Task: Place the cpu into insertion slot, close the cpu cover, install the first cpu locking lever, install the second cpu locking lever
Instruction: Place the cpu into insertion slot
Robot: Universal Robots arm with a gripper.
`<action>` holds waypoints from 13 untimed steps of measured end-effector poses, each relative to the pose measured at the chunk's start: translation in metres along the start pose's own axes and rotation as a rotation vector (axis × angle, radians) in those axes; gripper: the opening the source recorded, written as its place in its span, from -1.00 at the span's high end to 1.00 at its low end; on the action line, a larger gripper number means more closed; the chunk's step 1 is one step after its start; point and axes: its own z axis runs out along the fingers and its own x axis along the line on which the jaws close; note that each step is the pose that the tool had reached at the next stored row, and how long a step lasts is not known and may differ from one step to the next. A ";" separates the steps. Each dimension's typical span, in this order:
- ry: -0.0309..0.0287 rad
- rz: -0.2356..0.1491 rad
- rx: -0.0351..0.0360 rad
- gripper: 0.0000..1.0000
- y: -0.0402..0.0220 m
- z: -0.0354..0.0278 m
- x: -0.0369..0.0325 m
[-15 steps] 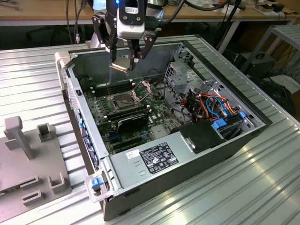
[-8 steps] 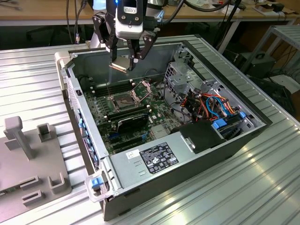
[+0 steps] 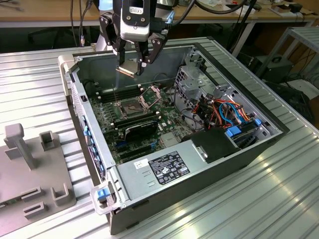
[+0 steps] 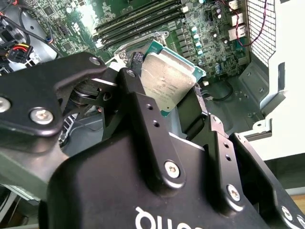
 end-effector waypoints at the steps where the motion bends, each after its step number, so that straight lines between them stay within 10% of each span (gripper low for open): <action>1: -0.0003 0.006 0.0002 -0.09 0.0000 0.0000 0.0000; 13: -0.0016 0.035 0.0008 -0.09 0.0001 0.0000 0.0001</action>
